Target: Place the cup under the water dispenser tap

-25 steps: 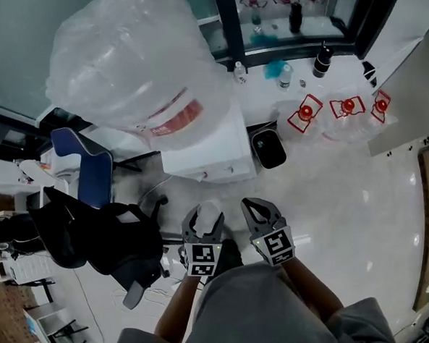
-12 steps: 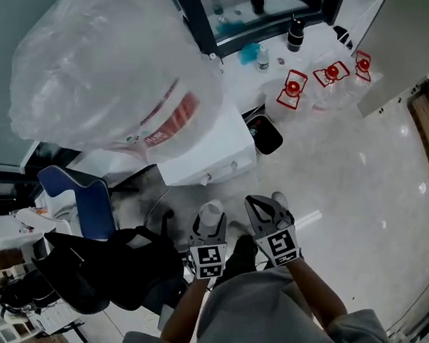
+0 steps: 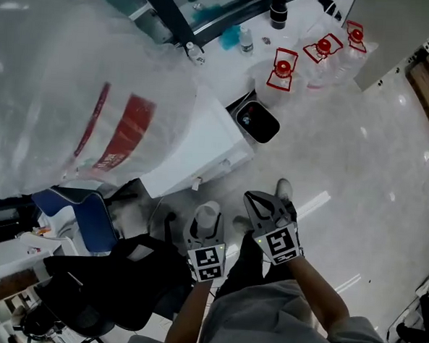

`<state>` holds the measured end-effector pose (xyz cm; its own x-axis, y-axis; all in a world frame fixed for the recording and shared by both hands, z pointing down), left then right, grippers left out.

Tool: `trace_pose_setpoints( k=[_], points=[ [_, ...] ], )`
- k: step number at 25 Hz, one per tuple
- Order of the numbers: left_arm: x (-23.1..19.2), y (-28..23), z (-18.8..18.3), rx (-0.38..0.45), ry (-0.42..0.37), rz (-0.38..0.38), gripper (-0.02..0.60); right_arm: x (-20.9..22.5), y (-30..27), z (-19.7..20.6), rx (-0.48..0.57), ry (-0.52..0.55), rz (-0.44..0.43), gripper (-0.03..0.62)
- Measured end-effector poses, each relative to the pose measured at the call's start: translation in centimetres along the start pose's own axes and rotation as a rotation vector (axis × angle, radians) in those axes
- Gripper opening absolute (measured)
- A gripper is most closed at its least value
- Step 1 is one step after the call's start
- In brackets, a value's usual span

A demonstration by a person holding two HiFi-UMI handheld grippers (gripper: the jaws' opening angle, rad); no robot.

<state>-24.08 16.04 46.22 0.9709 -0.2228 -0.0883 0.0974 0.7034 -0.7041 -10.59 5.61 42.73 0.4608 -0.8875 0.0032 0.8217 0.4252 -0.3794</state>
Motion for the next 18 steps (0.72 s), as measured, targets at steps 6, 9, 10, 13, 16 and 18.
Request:
trace_pose_setpoints(
  k=[6,9,10,13,16,18],
  points=[
    [-0.7,-1.6,1.0,-0.011,0.009,-0.017,0.273,0.0,-0.7,1.6,-0.002,-0.008,-0.012,0.012],
    [-0.8,-2.8,2.2,-0.024,0.026,-0.027,0.273,-0.1,-0.8,2.7,-0.009,-0.028,-0.013,0.012],
    [-0.9,-3.4,2.6,-0.025,0.04,-0.032,0.273,-0.1,-1.0,3.2,-0.01,-0.034,-0.013,0.011],
    [-1.4,-5.1,3.9,-0.016,0.067,-0.045,0.273,-0.5,-1.6,4.7,-0.011,-0.034,-0.025,0.011],
    [-1.9,-7.0,5.5,-0.016,0.079,-0.067,0.273,-1.0,-2.0,6.1,-0.013,-0.002,-0.053,0.011],
    [-2.2,-8.4,6.3,-0.016,0.08,-0.084,0.273,-1.0,-2.2,6.9,-0.02,0.009,-0.061,0.011]
  ],
)
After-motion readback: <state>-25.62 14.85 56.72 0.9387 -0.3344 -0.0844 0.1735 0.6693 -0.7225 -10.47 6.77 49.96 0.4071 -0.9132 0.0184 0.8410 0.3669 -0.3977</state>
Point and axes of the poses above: the fingertips, and each gripper's own axes: y backward along the fingers, x to its right, z out of its underside, the point moved 6 cm from there along y, backward along the fingers, and after that the axes turned 13 degrees about y, right-handed, at the moved point
